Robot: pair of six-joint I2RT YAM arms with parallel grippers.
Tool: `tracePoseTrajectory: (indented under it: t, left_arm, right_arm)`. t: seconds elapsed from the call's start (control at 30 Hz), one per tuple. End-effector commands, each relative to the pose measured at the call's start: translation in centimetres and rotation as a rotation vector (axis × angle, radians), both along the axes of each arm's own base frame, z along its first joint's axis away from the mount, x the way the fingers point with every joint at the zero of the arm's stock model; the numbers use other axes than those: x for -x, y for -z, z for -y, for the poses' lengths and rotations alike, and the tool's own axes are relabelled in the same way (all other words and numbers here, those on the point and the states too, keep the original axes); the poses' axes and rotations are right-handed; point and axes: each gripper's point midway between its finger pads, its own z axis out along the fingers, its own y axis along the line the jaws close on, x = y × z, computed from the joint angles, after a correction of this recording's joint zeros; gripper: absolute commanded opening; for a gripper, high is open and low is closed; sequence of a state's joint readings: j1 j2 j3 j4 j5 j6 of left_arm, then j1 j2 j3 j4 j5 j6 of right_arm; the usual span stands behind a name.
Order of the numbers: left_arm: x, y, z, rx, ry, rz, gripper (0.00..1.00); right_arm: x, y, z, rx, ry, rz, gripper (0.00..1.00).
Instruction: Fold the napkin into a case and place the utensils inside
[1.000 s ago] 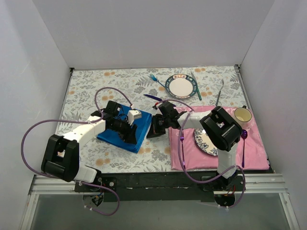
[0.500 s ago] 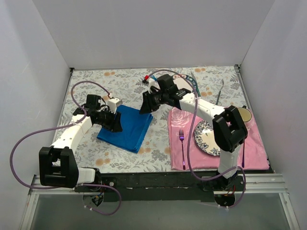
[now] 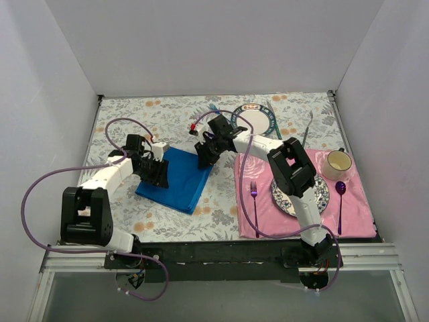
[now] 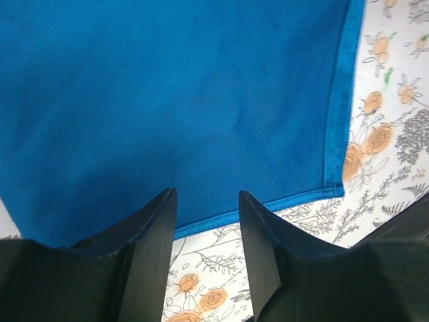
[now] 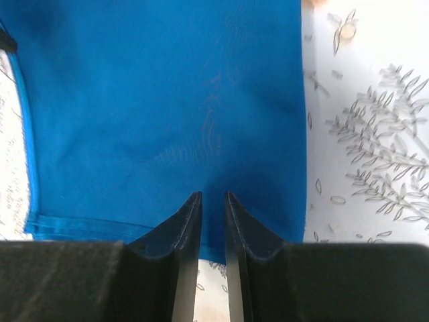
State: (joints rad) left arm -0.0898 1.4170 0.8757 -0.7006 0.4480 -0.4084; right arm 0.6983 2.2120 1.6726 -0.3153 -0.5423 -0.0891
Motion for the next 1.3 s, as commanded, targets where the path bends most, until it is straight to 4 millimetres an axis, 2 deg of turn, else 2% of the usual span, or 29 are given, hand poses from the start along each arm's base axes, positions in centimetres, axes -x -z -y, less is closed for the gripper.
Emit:
tracePoseTrajectory:
  t: [0.0,0.03,0.1,0.13,0.23,0.37,0.4,0.47,0.5,0.53,0.6,0.63,0.7,0.73,0.77,0.9,0.93,0.97,1.03,1.13,1.27]
  left_arm:
    - [-0.4,1.9,-0.6,-0.042,-0.043,-0.039,0.40]
    - [-0.6,2.2,-0.8,-0.049,-0.047,-0.043,0.40]
    - [-1.1,3.0,-1.1,-0.071,-0.056,-0.057,0.39]
    - [-1.3,3.3,-1.1,-0.076,-0.054,-0.060,0.39]
    - [-2.6,4.0,-1.4,-0.097,-0.044,-0.058,0.39]
    - [-4.7,4.6,-1.4,-0.109,-0.024,-0.055,0.39]
    - [-5.9,4.1,-1.1,-0.099,-0.019,-0.032,0.39]
    - [-6.7,4.8,-0.7,-0.086,-0.015,-0.055,0.39]
    - [-8.0,4.0,-0.1,-0.056,-0.006,-0.033,0.39]
    - [-8.2,4.1,0.2,-0.041,0.000,-0.043,0.39]
    - [-8.4,3.2,0.7,-0.010,0.016,-0.037,0.39]
    - [-8.5,1.9,1.4,0.030,0.036,-0.013,0.40]
    - [-8.0,0.3,1.8,0.057,0.066,0.010,0.41]
    - [-7.4,-1.7,2.3,0.091,0.093,0.048,0.42]
    - [-7.2,-2.7,2.5,0.104,0.122,0.081,0.45]
    - [-4.3,-6.7,3.0,0.152,0.231,0.195,0.48]
    - [-3.1,-7.1,3.1,0.163,0.265,0.195,0.49]
    - [-1.9,-7.4,3.0,0.162,0.292,0.216,0.49]
    - [-0.1,-7.0,2.6,0.133,0.388,0.236,0.48]
    - [1.7,-6.3,1.9,0.087,0.483,0.282,0.48]
    - [3.5,-5.0,1.6,0.058,0.573,0.325,0.46]
  right_arm:
    - [0.4,-0.6,0.7,-0.004,-0.034,0.047,0.26]
    - [1.2,0.2,1.3,0.013,-0.037,0.024,0.25]
    - [2.1,0.6,1.8,0.018,-0.040,0.002,0.25]
    - [3.0,1.6,2.5,0.037,-0.041,-0.031,0.25]
    - [4.8,2.3,3.1,0.044,-0.051,-0.085,0.24]
    - [8.4,2.8,3.2,0.036,-0.093,-0.140,0.24]
    - [9.4,2.4,2.9,0.018,-0.103,-0.172,0.24]
    - [10.8,1.3,2.2,-0.022,-0.128,-0.180,0.25]
    - [11.5,0.4,1.8,-0.053,-0.136,-0.205,0.26]
    - [11.7,-0.2,1.6,-0.075,-0.145,-0.201,0.28]
    - [11.3,-2.8,1.1,-0.134,-0.162,-0.174,0.30]
    - [10.9,-3.7,1.1,-0.147,-0.162,-0.169,0.31]
    - [9.8,-6.5,1.6,-0.186,-0.155,-0.169,0.34]
    - [9.0,-7.3,2.1,-0.194,-0.138,-0.173,0.34]
    - [8.8,-8.4,2.4,-0.205,-0.136,-0.176,0.35]
    - [8.3,-9.6,4.6,-0.165,-0.056,-0.208,0.39]
    - [8.7,-8.4,5.6,-0.136,-0.024,-0.243,0.44]
    - [8.8,-8.4,6.0,-0.120,0.019,-0.258,0.47]
    - [9.3,-6.8,7.1,-0.087,0.070,-0.298,0.52]
    - [9.3,-5.4,7.8,-0.075,0.139,-0.348,0.53]
    - [8.8,-4.4,7.7,-0.064,0.173,-0.382,0.52]
